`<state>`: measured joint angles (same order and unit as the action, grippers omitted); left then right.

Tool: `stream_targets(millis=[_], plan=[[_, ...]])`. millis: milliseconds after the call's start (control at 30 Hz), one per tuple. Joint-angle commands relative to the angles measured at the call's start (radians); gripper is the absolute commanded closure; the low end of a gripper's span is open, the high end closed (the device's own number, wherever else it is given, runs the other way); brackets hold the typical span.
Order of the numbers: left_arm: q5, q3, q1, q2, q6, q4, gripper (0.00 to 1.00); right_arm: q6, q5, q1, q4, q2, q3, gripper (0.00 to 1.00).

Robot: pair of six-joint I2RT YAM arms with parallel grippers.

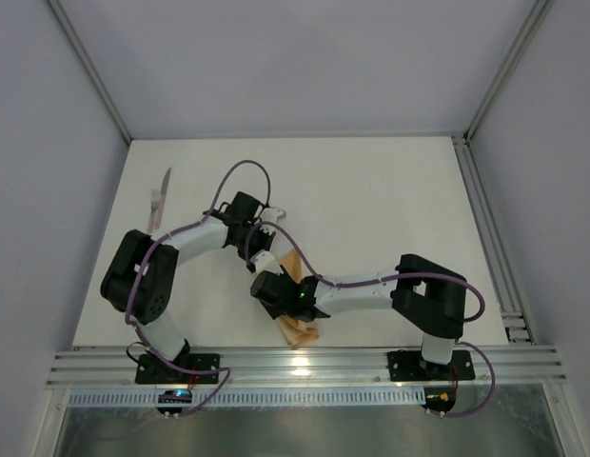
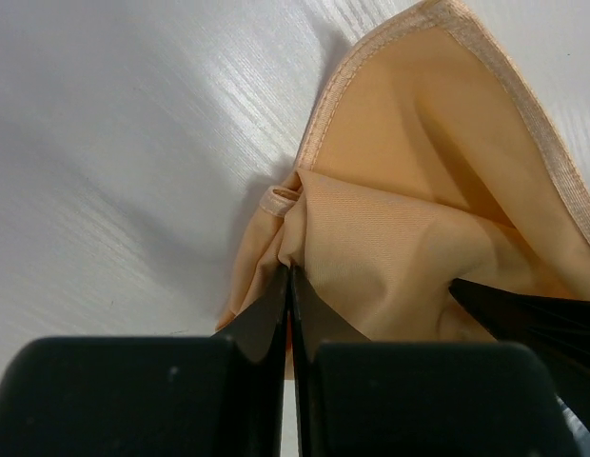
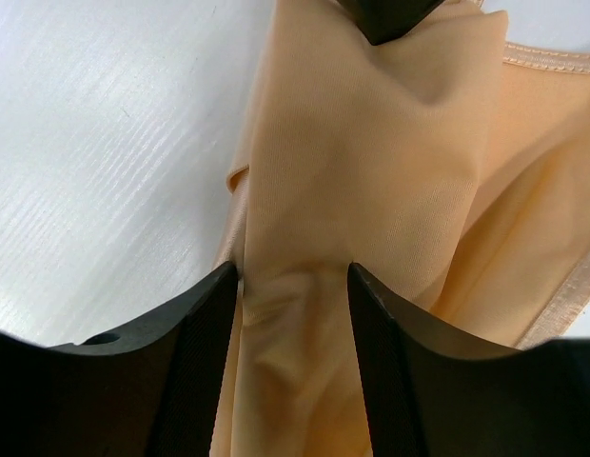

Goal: Fold the napkin into a case and place the utensils inside
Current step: Fold the 2/3-rectangle-folded napkin at the center of the board.

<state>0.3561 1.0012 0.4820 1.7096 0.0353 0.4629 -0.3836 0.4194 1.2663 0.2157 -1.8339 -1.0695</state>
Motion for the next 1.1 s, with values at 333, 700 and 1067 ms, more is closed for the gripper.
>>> stream_targets(millis=[333, 700, 1067], plan=[[0.104, 0.056, -0.026, -0.064, 0.012, 0.005, 0.96, -0.086, -0.151, -0.038, -0.039, 0.024, 0.146, 0.48], [0.13, 0.016, -0.036, -0.065, 0.072, 0.03, 1.0, -0.081, -0.136, -0.044, -0.012, 0.022, 0.118, 0.47], [0.05, -0.018, -0.036, -0.018, 0.095, -0.01, 1.0, 0.005, -0.056, -0.044, 0.091, 0.056, 0.013, 0.44]])
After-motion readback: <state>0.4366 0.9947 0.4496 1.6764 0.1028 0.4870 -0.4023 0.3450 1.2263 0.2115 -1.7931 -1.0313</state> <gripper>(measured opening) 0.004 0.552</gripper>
